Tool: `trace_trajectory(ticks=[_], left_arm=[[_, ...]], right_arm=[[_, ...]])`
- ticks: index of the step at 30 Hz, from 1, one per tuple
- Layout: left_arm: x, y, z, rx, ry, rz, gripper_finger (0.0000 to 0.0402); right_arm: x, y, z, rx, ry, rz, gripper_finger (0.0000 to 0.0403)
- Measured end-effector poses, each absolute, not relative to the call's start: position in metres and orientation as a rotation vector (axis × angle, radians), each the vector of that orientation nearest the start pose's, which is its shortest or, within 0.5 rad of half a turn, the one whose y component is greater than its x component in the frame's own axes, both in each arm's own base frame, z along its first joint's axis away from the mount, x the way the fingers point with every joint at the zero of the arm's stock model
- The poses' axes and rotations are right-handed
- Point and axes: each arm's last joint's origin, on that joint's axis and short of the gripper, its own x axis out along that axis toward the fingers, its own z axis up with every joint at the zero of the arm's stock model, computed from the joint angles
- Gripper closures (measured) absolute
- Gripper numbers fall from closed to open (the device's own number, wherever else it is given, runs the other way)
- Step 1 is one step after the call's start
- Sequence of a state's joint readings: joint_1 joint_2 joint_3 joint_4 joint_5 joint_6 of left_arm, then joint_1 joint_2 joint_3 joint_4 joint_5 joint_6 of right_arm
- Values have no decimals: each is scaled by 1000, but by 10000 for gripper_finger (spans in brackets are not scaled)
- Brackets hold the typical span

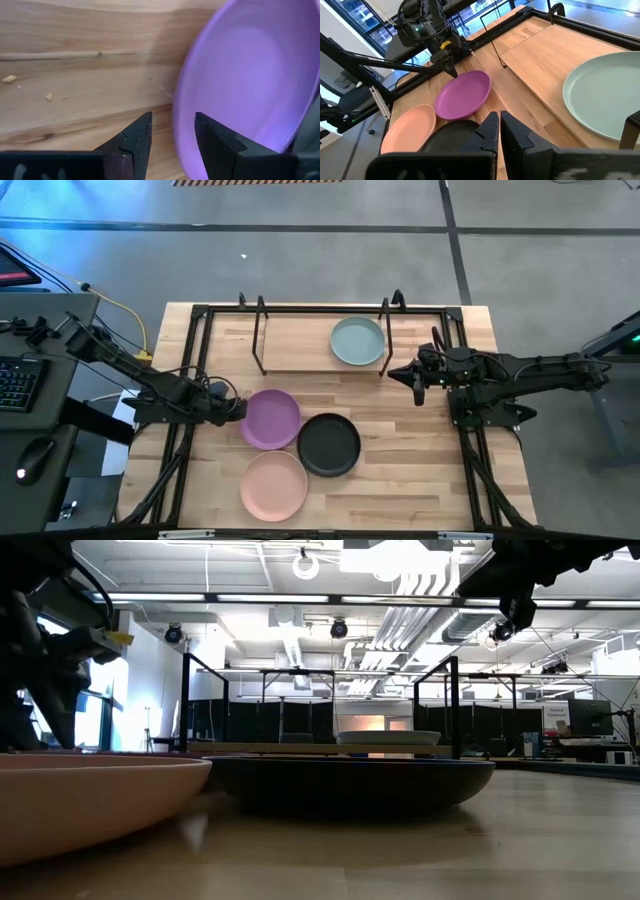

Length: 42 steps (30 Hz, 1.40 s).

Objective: Place and stack plates onto a shelf
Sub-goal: Put the purple plate on the shelf

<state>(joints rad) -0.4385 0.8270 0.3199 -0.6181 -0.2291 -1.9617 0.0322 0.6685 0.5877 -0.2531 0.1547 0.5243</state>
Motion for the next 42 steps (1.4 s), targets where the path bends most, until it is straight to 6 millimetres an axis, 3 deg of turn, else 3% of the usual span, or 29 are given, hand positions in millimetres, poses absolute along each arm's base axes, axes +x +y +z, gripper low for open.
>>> trace_trajectory(ticks=[13, 16, 21, 26, 29, 34, 42], left_arm=[[134, -55, 134, -1388, 811, 847, 272], [135, -56, 132, -1383, 825, 849, 297], [136, -56, 130, -1380, 827, 861, 385], [134, -54, 140, -1407, 778, 803, 396], [132, -51, 152, -1425, 730, 772, 397], [138, -45, 193, -1398, 691, 678, 399], [191, -33, 257, -1247, 685, 528, 400]], right_arm=[[153, 0, 275, 475, 292, -217, 403], [153, 0, 275, 475, 293, -218, 403], [153, 0, 275, 475, 296, -219, 403], [153, 0, 275, 475, 296, -219, 403], [153, 0, 275, 475, 296, -219, 403], [153, 0, 275, 455, 297, -217, 403], [153, 0, 275, 445, 299, -231, 403]])
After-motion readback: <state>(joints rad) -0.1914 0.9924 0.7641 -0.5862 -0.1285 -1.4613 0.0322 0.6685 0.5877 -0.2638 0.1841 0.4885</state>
